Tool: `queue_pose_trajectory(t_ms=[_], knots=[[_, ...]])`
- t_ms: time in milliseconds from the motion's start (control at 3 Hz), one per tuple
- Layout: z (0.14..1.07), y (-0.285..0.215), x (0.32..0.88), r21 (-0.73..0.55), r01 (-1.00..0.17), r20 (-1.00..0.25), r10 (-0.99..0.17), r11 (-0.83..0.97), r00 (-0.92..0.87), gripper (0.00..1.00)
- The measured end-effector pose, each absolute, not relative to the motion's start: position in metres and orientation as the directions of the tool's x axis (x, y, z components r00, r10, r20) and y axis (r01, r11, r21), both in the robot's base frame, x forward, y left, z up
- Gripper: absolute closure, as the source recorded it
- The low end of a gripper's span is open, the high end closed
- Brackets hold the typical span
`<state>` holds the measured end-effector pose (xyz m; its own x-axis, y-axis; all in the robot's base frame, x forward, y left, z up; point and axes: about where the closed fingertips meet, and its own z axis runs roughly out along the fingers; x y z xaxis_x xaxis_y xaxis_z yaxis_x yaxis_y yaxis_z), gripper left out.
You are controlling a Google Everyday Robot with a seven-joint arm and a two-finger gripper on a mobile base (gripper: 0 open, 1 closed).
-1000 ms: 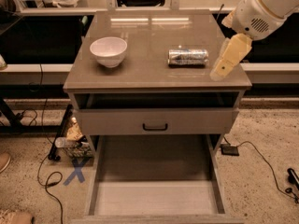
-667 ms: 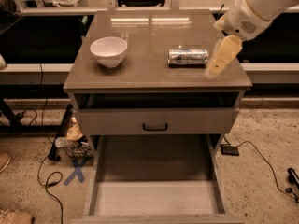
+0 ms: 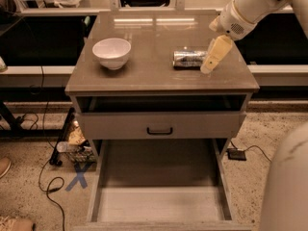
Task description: Place redbull can into middle drawer
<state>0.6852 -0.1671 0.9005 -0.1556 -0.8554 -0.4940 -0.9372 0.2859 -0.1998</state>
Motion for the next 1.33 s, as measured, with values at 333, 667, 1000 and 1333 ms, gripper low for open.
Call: queue_pose_trajectory(t_ms=[333,667,1000,1333], knots=[[0.886,-0.156,0.711,-0.198,-0.938,-0.499,-0.853,0.285,-0.154,0.00],[0.869,-0.151,0.728,-0.179,-0.939,-0.498,-0.850,0.294,-0.172,0.00],[0.856,-0.146,0.739,-0.161,-0.941,-0.493,-0.850,0.298,-0.185,0.00],[0.845,-0.144,0.745,-0.142,-0.943,-0.490,-0.849,0.303,-0.199,0.19]])
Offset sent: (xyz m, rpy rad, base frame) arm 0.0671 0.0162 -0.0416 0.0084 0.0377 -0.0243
